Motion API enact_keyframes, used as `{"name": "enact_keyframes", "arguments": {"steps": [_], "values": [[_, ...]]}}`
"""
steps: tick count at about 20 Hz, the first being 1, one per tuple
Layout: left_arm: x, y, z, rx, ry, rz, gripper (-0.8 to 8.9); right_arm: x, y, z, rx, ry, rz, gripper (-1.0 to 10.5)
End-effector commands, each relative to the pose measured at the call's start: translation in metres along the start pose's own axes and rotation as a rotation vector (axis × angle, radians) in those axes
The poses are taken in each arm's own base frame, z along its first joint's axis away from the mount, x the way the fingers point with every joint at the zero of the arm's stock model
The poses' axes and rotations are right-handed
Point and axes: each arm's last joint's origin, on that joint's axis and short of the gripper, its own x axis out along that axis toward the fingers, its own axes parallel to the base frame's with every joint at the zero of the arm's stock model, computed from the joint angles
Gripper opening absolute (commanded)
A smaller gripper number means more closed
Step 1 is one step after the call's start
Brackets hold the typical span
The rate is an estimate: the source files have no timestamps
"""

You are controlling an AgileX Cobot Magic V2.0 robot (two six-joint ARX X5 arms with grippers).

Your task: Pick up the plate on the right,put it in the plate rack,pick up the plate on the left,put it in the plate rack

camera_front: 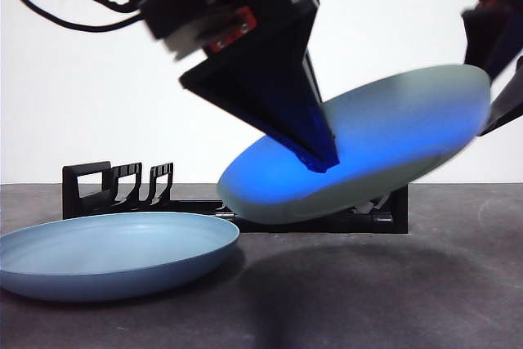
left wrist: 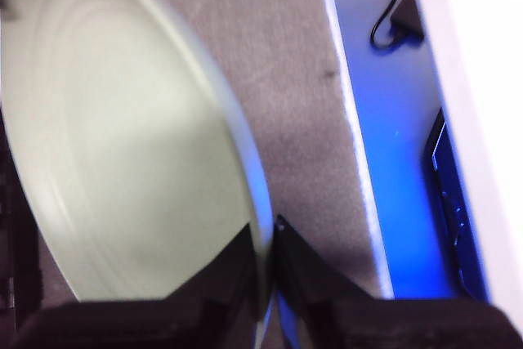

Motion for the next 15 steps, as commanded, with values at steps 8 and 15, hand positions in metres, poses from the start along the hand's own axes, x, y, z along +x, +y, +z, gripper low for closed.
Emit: {"name": "enact_keyframes", "arguments": {"steps": [8, 15], "values": [[-0.045, 0.031, 0.009, -0.541, -0.212, 0.132, -0.08, -0.070, 0.016, -0.007, -0.085, -0.461, -0.231, 2.5], [-0.110, 0.105, -0.053, -0.913, -0.519, 0.307, -0.09, -0.086, 0.023, -0.014, -0.089, -0.572, -0.305, 2.4]]}}
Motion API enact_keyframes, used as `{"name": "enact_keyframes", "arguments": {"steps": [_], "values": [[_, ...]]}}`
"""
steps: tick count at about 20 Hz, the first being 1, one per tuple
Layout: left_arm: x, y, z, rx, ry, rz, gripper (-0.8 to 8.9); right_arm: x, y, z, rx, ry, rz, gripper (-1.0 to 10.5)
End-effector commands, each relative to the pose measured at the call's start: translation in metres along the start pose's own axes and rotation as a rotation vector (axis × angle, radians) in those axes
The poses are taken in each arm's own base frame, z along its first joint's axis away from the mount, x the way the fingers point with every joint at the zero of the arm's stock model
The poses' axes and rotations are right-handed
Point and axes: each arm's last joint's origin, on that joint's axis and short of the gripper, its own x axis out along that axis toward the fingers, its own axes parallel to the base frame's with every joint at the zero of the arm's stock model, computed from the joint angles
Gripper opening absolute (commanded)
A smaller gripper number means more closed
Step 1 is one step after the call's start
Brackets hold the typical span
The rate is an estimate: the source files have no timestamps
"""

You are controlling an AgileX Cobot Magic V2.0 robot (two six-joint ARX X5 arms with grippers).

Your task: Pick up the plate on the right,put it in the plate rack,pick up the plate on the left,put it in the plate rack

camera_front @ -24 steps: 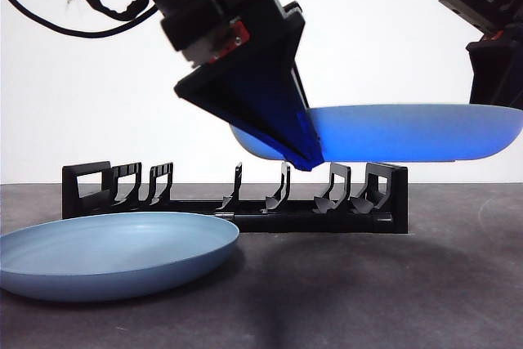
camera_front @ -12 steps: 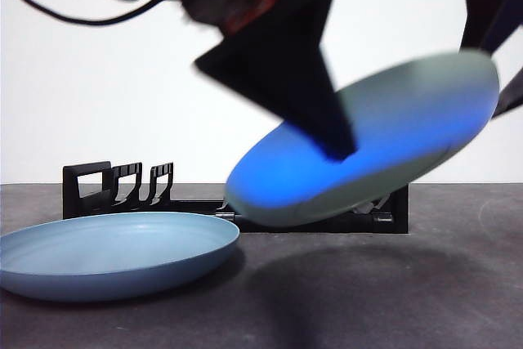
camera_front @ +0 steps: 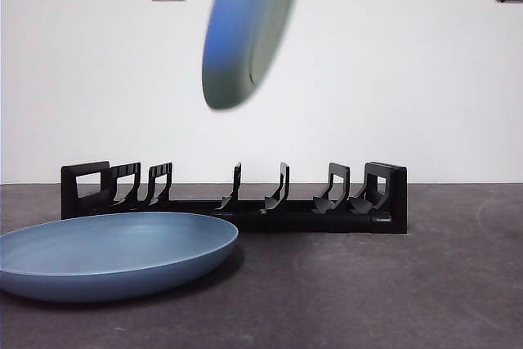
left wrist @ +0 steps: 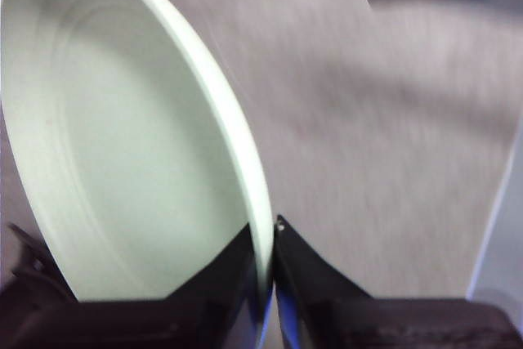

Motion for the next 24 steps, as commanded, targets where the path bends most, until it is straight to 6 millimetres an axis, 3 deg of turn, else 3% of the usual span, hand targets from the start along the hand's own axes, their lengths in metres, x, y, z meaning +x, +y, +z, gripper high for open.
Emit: {"name": "enact_keyframes", "arguments": {"steps": [1, 5, 10, 14, 20, 24], "values": [[-0.010, 0.038, 0.006, -0.130, -0.069, 0.022, -0.09, 0.000, 0.000, 0.001, 0.006, -0.007, -0.004, 2.4], [-0.023, 0.099, -0.001, -0.257, -0.121, 0.018, -0.09, 0.000, 0.000, 0.002, 0.004, -0.015, -0.004, 1.5], [-0.022, 0.147, -0.018, -0.356, -0.120, 0.064, -0.09, 0.001, 0.000, 0.004, 0.003, -0.028, -0.002, 1.5], [-0.007, 0.166, -0.035, -0.398, -0.067, 0.071, -0.09, 0.003, 0.000, 0.004, 0.003, -0.023, -0.003, 1.5], [0.013, 0.177, -0.057, -0.459, 0.029, 0.074, -0.09, 0.007, -0.001, 0.004, 0.005, -0.009, -0.005, 1.5], [0.017, 0.179, -0.069, -0.469, 0.122, 0.157, 0.01, 0.007, -0.001, 0.004, 0.006, -0.009, -0.004, 1.5]]}}
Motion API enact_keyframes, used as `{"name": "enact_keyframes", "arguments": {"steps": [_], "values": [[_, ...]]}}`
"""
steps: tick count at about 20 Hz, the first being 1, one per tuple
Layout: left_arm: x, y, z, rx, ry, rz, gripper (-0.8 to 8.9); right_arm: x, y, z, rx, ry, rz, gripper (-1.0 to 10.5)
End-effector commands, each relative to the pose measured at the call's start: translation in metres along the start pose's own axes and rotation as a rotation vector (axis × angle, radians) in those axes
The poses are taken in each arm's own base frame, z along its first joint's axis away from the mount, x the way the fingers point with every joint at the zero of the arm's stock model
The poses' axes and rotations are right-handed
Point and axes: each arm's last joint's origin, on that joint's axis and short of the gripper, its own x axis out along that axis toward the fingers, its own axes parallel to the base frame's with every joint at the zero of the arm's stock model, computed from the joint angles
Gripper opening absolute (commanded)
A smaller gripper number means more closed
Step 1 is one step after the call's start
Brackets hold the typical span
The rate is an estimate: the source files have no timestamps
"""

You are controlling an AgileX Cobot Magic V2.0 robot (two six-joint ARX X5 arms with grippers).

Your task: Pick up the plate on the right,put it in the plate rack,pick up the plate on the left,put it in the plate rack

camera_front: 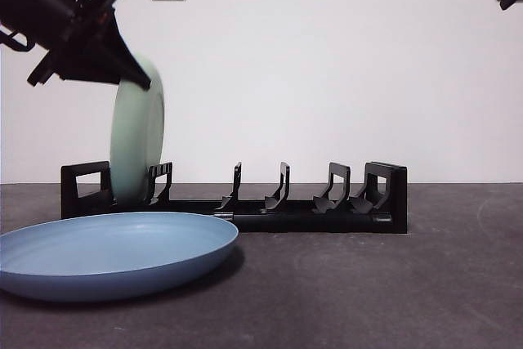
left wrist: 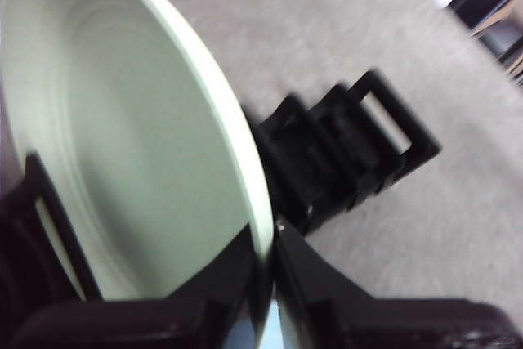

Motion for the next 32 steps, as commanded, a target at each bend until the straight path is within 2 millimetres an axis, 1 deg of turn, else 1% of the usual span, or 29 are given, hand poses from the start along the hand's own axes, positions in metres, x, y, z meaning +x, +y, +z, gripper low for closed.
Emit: {"name": "enact_keyframes", "arguments": {"steps": [1, 2, 3, 5, 6, 8, 10, 12, 15, 17, 19, 22, 24, 26, 27, 30, 32], "values": [[0.001, 0.003, -0.003, 0.023, 0.020, 0.053, 0.01, 0.000, 0.000, 0.001, 0.006, -0.006, -0.002, 1.5], [0.001, 0.003, -0.003, 0.019, 0.027, 0.051, 0.11, 0.000, 0.000, 0.001, 0.006, -0.006, -0.001, 1.5], [0.000, 0.003, -0.004, 0.016, 0.032, 0.046, 0.79, 0.000, 0.000, 0.001, 0.006, -0.006, 0.000, 1.5], [0.000, 0.002, -0.004, 0.014, 0.034, 0.046, 2.83, 0.000, 0.001, 0.001, 0.013, -0.004, 0.009, 1.5], [-0.001, 0.001, -0.004, 0.014, 0.034, 0.039, 2.96, 0.000, 0.001, 0.001, 0.013, -0.003, 0.014, 1.5], [-0.007, -0.004, -0.002, 0.022, 0.024, 0.015, 2.96, 0.001, 0.004, 0.001, 0.020, 0.011, 0.085, 1.5], [-0.020, -0.013, 0.003, 0.044, -0.004, 0.000, 2.96, 0.005, 0.010, 0.000, 0.019, 0.040, 0.178, 1.6], [-0.037, -0.028, 0.007, 0.096, -0.041, -0.026, 2.96, 0.015, 0.018, -0.002, 0.002, 0.083, 0.245, 1.6], [-0.069, -0.059, 0.008, 0.213, -0.086, -0.054, 2.96, 0.042, 0.041, -0.006, -0.033, 0.154, 0.324, 1.6], [-0.090, -0.079, 0.004, 0.278, -0.103, -0.036, 2.96, 0.066, 0.059, -0.013, -0.073, 0.210, 0.375, 1.6], [-0.107, -0.098, -0.005, 0.350, -0.104, 0.007, 2.96, 0.092, 0.077, -0.024, -0.110, 0.278, 0.416, 1.6], [-0.124, -0.118, -0.018, 0.414, -0.084, 0.053, 2.96, 0.131, 0.096, -0.045, -0.143, 0.371, 0.442, 1.6], [-0.131, -0.129, -0.026, 0.447, -0.071, 0.058, 2.96, 0.155, 0.103, -0.059, -0.121, 0.433, 0.461, 1.7], [-0.131, -0.138, -0.030, 0.474, -0.059, 0.043, 2.96, 0.174, 0.107, -0.072, -0.087, 0.502, 0.522, 1.7], [-0.130, -0.142, -0.032, 0.486, -0.054, 0.038, 2.96, 0.183, 0.108, -0.077, -0.070, 0.525, 0.526, 1.7], [-0.128, -0.151, -0.036, 0.515, -0.046, 0.024, 2.90, 0.202, 0.113, -0.089, -0.065, 0.578, 0.529, 2.2], [-0.128, -0.154, -0.037, 0.527, -0.048, 0.040, 2.90, 0.212, 0.118, -0.092, -0.070, 0.600, 0.531, 2.2]]}}
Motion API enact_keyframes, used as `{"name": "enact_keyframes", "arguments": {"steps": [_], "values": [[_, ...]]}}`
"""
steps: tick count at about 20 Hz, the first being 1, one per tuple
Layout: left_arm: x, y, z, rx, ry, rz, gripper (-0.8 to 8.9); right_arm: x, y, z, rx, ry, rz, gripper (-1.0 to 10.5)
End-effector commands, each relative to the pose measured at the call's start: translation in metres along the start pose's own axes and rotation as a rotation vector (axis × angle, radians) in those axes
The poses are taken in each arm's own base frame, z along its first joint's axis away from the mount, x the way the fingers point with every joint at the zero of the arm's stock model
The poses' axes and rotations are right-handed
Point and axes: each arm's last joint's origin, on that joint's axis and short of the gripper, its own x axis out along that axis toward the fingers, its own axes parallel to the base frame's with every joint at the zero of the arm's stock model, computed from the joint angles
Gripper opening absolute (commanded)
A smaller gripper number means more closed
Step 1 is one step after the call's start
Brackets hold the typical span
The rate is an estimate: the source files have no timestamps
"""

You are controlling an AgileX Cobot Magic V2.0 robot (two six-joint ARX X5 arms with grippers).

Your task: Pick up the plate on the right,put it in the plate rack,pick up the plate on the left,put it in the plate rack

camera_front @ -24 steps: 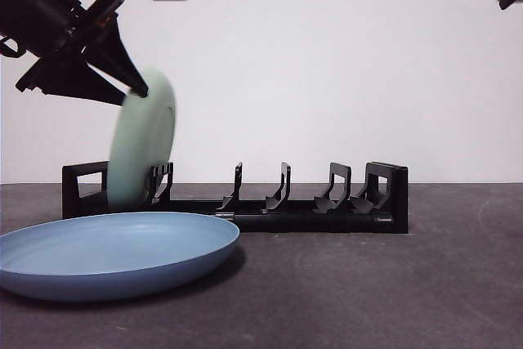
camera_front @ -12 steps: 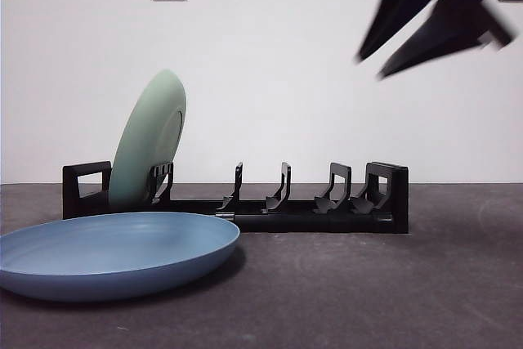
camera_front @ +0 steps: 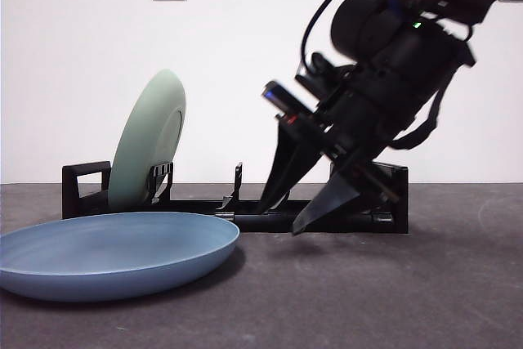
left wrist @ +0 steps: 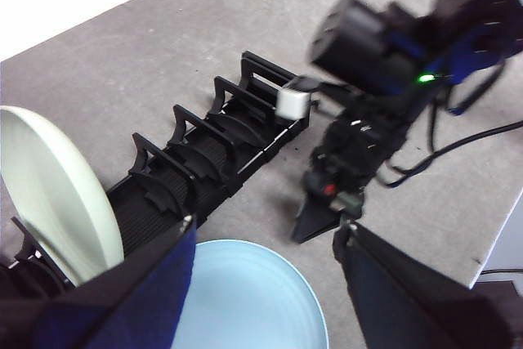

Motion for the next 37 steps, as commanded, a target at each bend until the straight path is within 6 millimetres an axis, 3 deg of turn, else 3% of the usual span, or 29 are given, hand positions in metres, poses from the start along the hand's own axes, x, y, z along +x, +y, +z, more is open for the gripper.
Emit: {"name": "enact_keyframes", "arguments": {"steps": [1, 8, 10, 12, 16, 20, 24, 27, 31, 37], "values": [[0.000, -0.002, 0.001, 0.021, -0.002, 0.018, 2.90, 0.012, 0.003, 0.005, -0.006, 0.015, 0.018, 2.2], [0.000, -0.003, 0.001, 0.023, 0.003, 0.031, 2.87, 0.041, 0.007, 0.012, 0.024, 0.050, 0.045, 2.2], [0.000, -0.003, 0.000, 0.023, 0.013, 0.049, 2.87, 0.047, 0.007, 0.010, 0.028, 0.063, 0.041, 1.0], [0.000, -0.002, -0.001, 0.023, 0.024, 0.060, 2.87, 0.049, 0.008, 0.009, 0.023, 0.061, 0.020, 0.1], [0.000, -0.002, -0.002, 0.031, 0.033, 0.074, 2.85, 0.041, 0.015, 0.011, 0.027, 0.045, -0.006, -0.1], [0.005, -0.002, -0.003, 0.086, 0.057, 0.060, 2.83, 0.009, 0.024, 0.015, 0.031, 0.016, -0.047, -0.1], [0.020, -0.016, -0.006, 0.215, 0.122, -0.025, 2.83, -0.038, 0.025, 0.017, 0.038, -0.029, -0.129, -0.1], [0.039, -0.044, -0.009, 0.353, 0.175, -0.134, 2.83, -0.073, 0.021, 0.017, 0.060, -0.060, -0.156, -0.1], [0.069, -0.085, -0.021, 0.493, 0.283, -0.154, 2.83, -0.108, 0.021, 0.010, 0.065, -0.074, -0.180, -0.1], [0.104, -0.124, -0.038, 0.695, 0.346, -0.150, 2.82, -0.131, 0.029, -0.003, 0.053, -0.048, -0.190, -0.1]]}}
